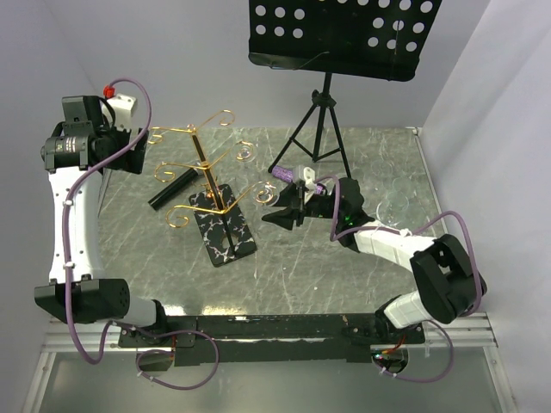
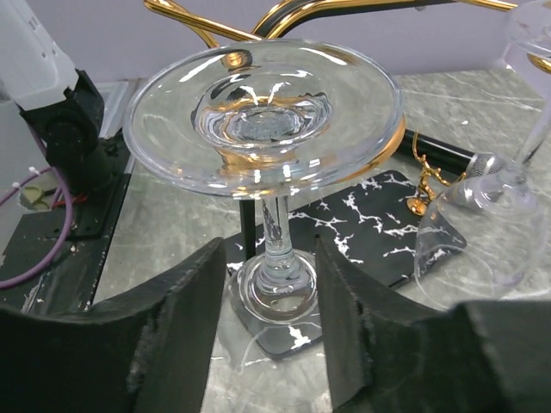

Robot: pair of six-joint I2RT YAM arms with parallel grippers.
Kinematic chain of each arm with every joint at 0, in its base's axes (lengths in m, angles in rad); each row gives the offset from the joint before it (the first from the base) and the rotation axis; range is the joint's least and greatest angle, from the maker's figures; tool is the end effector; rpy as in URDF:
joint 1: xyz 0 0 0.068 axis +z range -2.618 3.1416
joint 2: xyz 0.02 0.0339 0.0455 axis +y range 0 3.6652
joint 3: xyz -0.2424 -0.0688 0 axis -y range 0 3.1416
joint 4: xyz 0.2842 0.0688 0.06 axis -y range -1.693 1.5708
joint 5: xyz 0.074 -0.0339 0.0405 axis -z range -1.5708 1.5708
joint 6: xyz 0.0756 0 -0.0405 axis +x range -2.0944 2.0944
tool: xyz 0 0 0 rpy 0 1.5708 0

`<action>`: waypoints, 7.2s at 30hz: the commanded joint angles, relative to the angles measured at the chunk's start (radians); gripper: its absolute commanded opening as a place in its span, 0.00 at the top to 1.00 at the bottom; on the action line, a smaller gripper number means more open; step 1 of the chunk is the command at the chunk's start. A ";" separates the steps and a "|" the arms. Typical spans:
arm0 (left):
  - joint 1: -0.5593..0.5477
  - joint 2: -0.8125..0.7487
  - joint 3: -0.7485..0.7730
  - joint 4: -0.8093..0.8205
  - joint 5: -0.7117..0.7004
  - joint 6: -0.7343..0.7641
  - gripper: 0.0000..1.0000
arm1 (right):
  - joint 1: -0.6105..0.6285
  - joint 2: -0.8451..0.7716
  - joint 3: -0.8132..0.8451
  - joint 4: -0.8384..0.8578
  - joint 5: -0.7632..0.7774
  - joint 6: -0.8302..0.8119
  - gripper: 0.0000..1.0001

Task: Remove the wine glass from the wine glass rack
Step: Pick up the wine glass from the wine rack, then place the wine glass at the center of the board.

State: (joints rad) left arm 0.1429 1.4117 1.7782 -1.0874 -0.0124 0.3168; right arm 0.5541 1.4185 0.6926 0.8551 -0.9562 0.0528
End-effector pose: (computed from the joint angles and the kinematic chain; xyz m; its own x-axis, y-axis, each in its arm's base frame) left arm 0.3342 0.0490 0.4120 -0.6681 0.2186 -0.7113 0.0595 0.9685 0.2418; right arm 0.2670 0.2379 0.2245 0.0570 0.0711 -0.9958 -0.9968 0.0604 -0.0528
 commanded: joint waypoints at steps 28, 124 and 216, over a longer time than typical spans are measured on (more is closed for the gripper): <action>0.004 -0.045 -0.040 -0.003 -0.018 -0.012 0.00 | 0.069 0.004 -0.001 0.047 0.132 -0.039 1.00; -0.480 -0.292 -0.154 0.486 0.381 0.153 0.00 | -0.054 -0.355 0.468 -1.324 0.100 -0.306 1.00; -1.010 0.351 -0.456 1.023 0.845 -0.450 0.99 | -0.339 -0.729 0.343 -1.857 0.126 -0.662 0.00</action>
State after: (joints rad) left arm -0.9043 1.7466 1.2652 -0.1242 0.7013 -0.0494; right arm 0.2153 0.7559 1.0664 -0.9657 -0.7692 -0.2924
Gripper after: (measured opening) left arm 0.069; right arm 0.997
